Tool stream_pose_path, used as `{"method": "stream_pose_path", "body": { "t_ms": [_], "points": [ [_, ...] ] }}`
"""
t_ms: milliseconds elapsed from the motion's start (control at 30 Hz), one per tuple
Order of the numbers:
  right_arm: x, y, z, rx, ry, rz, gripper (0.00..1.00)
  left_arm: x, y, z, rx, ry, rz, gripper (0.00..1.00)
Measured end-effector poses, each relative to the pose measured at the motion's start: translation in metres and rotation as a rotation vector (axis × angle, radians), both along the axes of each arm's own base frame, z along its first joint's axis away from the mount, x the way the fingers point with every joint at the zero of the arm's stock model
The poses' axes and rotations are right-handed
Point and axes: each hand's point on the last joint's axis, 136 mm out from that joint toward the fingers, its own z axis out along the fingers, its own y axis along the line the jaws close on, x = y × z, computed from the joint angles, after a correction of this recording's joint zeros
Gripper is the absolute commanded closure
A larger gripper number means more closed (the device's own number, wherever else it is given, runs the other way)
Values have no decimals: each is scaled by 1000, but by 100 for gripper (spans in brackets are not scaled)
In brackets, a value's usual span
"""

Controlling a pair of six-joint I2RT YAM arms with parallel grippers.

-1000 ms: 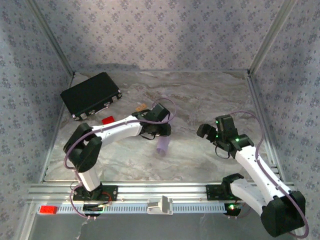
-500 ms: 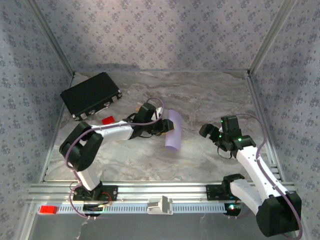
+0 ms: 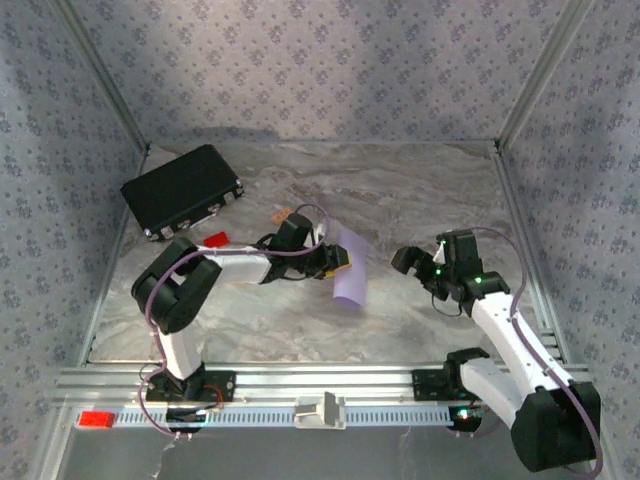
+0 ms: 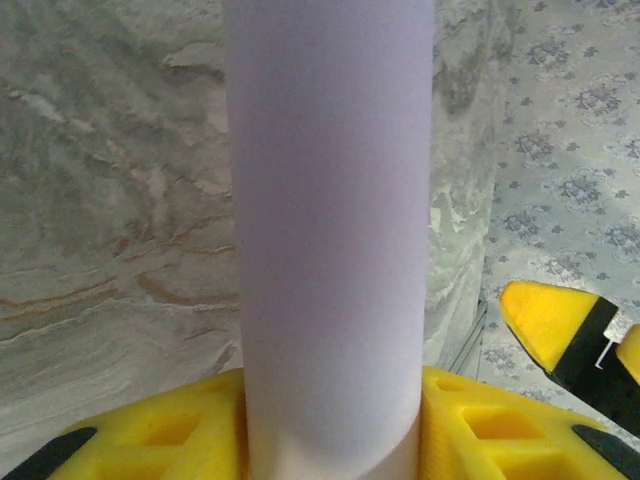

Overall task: Fold a paper plane with a square sheet of paper (pick it up from the middle)
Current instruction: First fold the square sheet of paper in half at the center of the table.

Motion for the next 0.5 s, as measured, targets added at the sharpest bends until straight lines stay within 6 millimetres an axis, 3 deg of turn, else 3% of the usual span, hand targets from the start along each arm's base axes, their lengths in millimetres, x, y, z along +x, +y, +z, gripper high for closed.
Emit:
{"method": "stream_pose_path", "body": {
  "t_ms": [333,500],
  "points": [
    [0,10,-10,37,49,36,1,-6,6,-20,70,26,53,55],
    [0,13,-15,46,67,50,1,-14,15,-39,175,35,72,46]
  ]
}}
